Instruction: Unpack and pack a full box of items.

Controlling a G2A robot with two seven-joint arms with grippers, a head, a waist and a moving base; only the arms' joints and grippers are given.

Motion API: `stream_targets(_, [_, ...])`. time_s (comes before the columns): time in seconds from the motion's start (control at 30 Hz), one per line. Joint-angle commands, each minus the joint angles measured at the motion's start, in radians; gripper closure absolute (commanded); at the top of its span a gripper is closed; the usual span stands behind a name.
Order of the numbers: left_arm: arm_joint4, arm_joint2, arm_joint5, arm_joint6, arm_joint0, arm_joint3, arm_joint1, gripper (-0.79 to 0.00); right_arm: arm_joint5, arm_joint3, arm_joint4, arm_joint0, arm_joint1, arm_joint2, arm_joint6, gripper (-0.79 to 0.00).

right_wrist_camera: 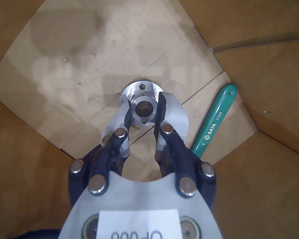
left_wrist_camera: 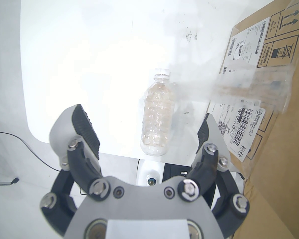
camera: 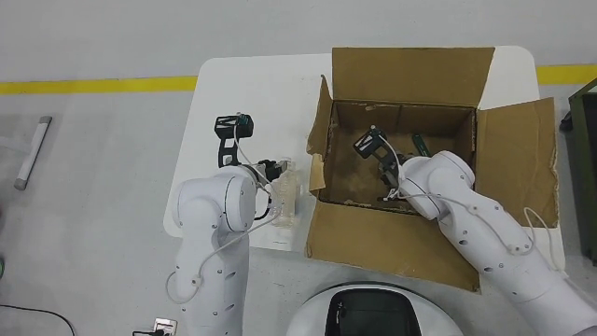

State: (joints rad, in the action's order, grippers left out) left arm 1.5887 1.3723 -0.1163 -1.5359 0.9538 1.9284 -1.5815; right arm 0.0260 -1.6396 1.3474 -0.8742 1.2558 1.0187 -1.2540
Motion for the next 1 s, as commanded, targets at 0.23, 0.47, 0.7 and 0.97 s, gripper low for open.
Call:
stream_targets(0.23, [0.0,0.0,0.0,0.0,0.0,0.0,0.0,-0.785,-0.003,-0.199,-0.014,-0.066,-0.013,0.106,0.0,0.0])
stream_targets(0.47, [0.0,0.0,0.0,0.0,0.0,0.0,0.0,-0.785,-0.005,-0.532,-0.088,-0.242,-0.042,0.345,-0.012,0.0])
stream_targets(0.7, [0.0,0.0,0.0,0.0,0.0,0.0,0.0,-0.785,-0.025,-0.71,-0.176,-0.401,-0.057,0.63,0.016,0.0])
stream_targets(0.97, [0.0,0.0,0.0,0.0,0.0,0.0,0.0,-0.785,-0.008,-0.71,-0.277,-0.491,-0.067,0.924,0.055,0.0])
